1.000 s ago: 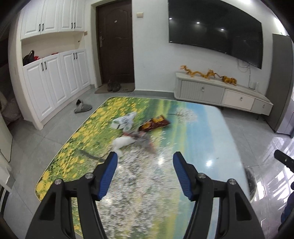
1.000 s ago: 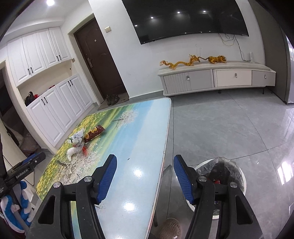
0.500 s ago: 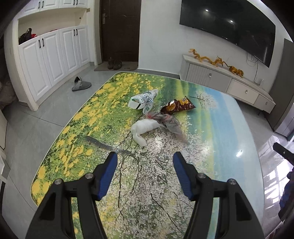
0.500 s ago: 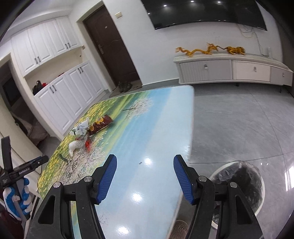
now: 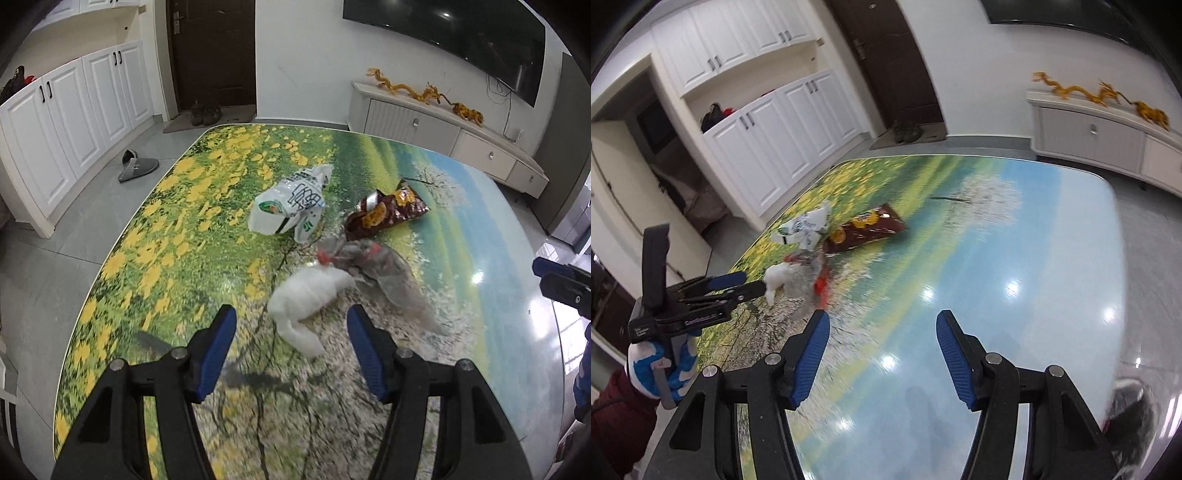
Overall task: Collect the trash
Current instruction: 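Grasp the white plastic bag with the left gripper while the right gripper grasps the clear wrapper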
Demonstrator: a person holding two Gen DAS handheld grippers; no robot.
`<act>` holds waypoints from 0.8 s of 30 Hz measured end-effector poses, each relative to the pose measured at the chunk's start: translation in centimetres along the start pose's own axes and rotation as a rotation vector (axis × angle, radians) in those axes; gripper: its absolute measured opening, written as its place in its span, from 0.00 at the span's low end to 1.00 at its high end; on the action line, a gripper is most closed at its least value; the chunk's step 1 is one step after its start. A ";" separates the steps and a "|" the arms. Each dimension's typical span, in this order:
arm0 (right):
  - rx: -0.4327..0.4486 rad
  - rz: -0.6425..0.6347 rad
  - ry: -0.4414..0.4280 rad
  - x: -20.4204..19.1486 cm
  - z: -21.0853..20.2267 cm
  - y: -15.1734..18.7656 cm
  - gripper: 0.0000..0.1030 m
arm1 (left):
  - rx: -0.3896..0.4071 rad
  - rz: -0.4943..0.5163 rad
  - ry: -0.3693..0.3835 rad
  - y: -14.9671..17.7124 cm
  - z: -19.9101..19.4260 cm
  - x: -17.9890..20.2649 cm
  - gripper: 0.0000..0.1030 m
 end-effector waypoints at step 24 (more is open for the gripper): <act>-0.175 0.019 -0.189 -3.9 13.8 -4.6 0.34 | -0.033 0.087 0.115 0.0 2.9 -0.2 0.29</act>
Point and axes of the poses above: each gripper's, at about its wrist camera, not at the fingertips, and z roughly the way its jaws point, x to its right, y to its underside, the point moved 3 cm from there along z, roughly the way its jaws point, and after that the axes turned 7 degrees about -y, right-handed, at the moved point
